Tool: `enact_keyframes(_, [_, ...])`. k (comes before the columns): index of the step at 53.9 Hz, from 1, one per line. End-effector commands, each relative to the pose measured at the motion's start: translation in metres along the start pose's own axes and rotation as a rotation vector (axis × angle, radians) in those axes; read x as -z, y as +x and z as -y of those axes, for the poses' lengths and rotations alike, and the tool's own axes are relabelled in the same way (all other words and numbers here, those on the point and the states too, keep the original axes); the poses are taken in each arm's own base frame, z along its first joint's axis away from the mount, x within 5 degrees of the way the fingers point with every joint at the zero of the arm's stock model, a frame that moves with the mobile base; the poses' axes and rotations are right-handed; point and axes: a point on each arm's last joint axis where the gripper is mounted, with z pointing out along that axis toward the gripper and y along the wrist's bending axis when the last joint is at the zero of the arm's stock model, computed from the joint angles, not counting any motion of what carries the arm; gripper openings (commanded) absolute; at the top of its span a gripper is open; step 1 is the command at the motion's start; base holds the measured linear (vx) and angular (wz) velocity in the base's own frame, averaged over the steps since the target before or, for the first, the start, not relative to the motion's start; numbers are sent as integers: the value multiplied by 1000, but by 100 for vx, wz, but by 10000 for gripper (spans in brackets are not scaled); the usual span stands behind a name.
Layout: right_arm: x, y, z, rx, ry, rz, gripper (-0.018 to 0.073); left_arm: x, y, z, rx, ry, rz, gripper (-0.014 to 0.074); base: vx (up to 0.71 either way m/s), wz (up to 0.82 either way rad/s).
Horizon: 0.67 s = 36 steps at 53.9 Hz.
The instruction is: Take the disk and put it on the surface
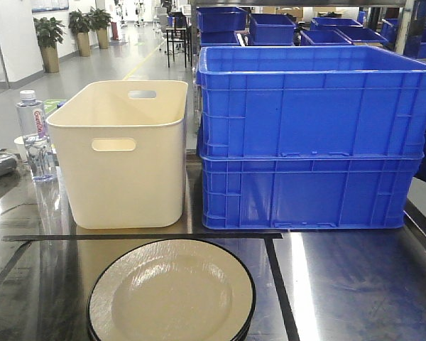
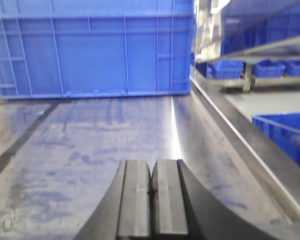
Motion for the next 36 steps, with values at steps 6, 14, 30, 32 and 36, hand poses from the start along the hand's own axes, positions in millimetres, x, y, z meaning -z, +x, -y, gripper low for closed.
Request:
enact_keyframes(6, [2, -10, 0, 26, 7, 101, -9, 0, -3, 0, 4, 5, 78, 1, 0, 0])
enact_keyframes(14, [2, -9, 0, 26, 7, 94, -9, 0, -3, 0, 4, 5, 78, 1, 0, 0])
enact_keyframes(30, [2, -9, 0, 26, 7, 91, -9, 0, -3, 0, 4, 5, 78, 1, 0, 0])
enact_keyframes(32, [2, -9, 0, 26, 7, 91, -9, 0, -3, 0, 4, 5, 78, 1, 0, 0])
enact_keyframes(36, [2, -9, 0, 26, 7, 91, -9, 0, -3, 0, 4, 5, 78, 1, 0, 0])
